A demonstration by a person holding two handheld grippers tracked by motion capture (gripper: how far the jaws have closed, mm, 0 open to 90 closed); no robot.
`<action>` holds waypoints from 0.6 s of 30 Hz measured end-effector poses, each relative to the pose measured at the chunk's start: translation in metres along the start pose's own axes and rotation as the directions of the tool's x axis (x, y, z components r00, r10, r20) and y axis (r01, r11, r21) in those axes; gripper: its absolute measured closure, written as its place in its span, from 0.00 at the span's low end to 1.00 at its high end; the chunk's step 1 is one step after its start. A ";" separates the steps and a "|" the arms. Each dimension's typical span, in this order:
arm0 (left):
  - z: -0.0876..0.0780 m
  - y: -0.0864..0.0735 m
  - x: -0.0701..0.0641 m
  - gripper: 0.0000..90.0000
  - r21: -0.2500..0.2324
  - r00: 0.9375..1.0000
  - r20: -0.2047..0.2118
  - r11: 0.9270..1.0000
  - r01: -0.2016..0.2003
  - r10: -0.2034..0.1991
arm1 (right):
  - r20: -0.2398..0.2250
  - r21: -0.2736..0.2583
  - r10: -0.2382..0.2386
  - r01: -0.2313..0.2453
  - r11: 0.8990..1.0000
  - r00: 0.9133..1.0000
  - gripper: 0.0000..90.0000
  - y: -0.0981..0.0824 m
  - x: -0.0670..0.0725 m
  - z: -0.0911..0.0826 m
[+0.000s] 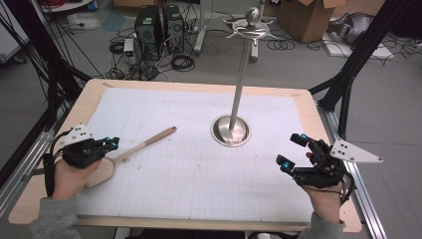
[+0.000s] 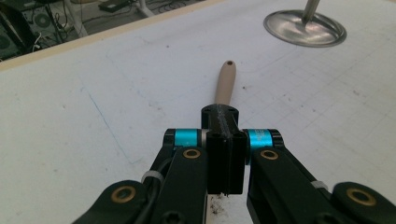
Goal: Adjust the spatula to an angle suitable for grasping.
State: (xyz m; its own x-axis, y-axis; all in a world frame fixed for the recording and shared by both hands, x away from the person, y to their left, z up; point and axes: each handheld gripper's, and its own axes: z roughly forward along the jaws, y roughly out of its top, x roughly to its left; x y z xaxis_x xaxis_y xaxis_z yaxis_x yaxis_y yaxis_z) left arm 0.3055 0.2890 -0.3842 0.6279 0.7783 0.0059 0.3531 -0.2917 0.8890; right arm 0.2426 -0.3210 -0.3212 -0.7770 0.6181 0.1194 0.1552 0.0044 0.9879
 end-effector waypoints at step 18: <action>0.022 -0.003 0.003 1.00 0.122 1.000 -0.019 0.992 -0.018 0.021 | -0.005 -0.002 -0.009 0.009 1.000 1.000 0.13 -0.001 0.001 -0.003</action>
State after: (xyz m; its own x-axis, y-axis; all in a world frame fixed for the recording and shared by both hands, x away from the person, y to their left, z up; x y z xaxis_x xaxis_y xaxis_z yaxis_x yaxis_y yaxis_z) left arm 0.3218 0.2797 -0.3972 0.6220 0.7823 0.0329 0.4236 -0.3716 0.8261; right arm 0.2403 -0.3227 -0.3216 -0.7812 0.6144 0.1106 0.1465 0.0083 0.9892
